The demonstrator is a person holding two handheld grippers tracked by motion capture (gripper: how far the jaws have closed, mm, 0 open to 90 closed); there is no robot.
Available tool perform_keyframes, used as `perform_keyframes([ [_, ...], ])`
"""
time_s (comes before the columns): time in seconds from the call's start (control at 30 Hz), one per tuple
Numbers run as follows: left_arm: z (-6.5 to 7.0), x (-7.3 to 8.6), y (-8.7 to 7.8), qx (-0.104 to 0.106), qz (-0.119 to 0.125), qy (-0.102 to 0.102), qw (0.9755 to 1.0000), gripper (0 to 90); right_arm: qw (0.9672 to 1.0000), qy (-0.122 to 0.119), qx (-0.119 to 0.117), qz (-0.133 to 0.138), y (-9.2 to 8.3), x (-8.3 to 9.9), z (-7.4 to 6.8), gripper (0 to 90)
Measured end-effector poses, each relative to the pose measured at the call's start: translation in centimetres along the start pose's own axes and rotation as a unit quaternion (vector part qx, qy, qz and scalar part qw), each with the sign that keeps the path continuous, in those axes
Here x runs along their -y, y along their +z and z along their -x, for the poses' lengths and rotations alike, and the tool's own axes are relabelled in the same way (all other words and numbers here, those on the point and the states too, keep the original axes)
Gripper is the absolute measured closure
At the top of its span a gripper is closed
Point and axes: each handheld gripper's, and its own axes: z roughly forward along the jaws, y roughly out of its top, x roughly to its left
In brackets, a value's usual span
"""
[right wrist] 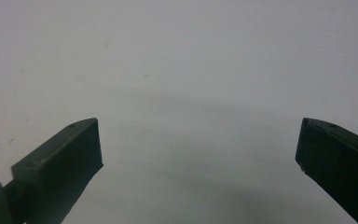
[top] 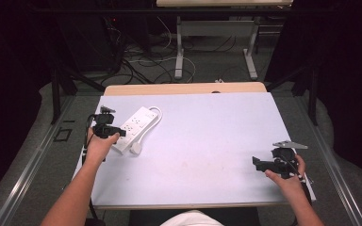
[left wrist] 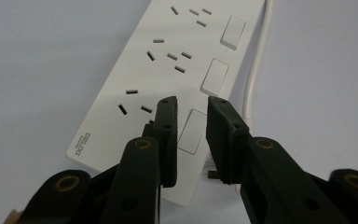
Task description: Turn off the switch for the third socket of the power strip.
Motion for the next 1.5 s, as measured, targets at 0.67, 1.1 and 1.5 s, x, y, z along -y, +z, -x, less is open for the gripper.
perform_keyframes([
  [0.67,0.4,0.2,-1.2,0.008,0.027,0.021,0.9994,61.2,1.0,-0.002,0.0,0.002,0.0,0.0,0.0,0.0],
  [1.1,1.2,0.4,-2.4,0.01,0.049,0.041,0.9979,52.4,1.0,-0.002,-0.001,0.004,0.0,-0.1,0.0,0.0],
  [1.5,1.2,1.1,-3.1,0.019,0.07,0.052,0.996,43.1,1.0,-0.003,-0.001,0.003,-0.1,-0.1,0.0,0.0],
])
